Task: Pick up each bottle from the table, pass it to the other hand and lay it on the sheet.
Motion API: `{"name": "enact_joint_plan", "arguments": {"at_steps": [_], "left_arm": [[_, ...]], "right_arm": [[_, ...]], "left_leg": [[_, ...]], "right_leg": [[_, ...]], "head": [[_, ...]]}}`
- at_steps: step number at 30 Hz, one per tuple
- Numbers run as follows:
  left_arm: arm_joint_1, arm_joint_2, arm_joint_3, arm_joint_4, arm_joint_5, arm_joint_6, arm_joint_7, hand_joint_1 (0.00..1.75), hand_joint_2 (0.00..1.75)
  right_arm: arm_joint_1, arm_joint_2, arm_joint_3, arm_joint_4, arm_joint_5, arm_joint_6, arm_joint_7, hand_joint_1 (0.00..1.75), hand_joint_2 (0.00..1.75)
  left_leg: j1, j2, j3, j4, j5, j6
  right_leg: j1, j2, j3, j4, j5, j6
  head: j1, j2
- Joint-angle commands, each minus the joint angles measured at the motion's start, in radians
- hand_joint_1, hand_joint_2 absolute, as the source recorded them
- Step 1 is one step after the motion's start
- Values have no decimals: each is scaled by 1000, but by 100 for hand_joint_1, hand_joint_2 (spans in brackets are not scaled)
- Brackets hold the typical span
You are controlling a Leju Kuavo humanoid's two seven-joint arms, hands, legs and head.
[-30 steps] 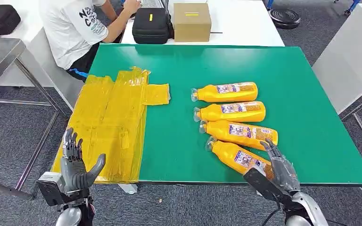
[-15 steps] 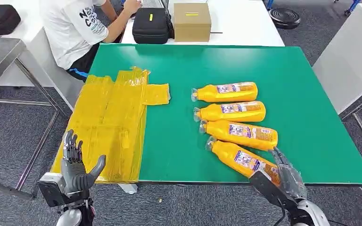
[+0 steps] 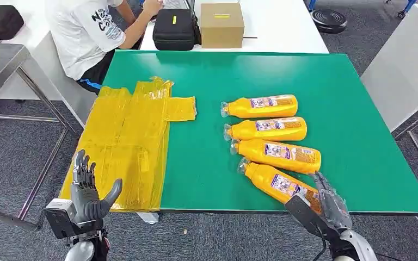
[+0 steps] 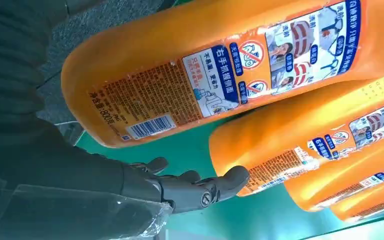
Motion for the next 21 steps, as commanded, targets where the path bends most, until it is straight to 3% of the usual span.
{"name": "enact_joint_plan", "arguments": {"at_steps": [1, 21], "left_arm": [[-11, 3, 36, 19, 1, 6, 7, 0, 175], [-5, -1, 46, 37, 1, -12, 15, 0, 175]], "right_arm": [[-22, 30, -20, 49, 0, 4, 5, 0, 175], [-63, 29, -79, 139, 14, 58, 24, 0, 175]], "left_leg": [[1, 1, 3, 0, -1, -2], [2, 2, 5, -1, -2, -2]], "right_leg": [[1, 0, 4, -1, -1, -2], [2, 1, 5, -2, -1, -2]], "head": [[0, 0], [0, 0]]}}
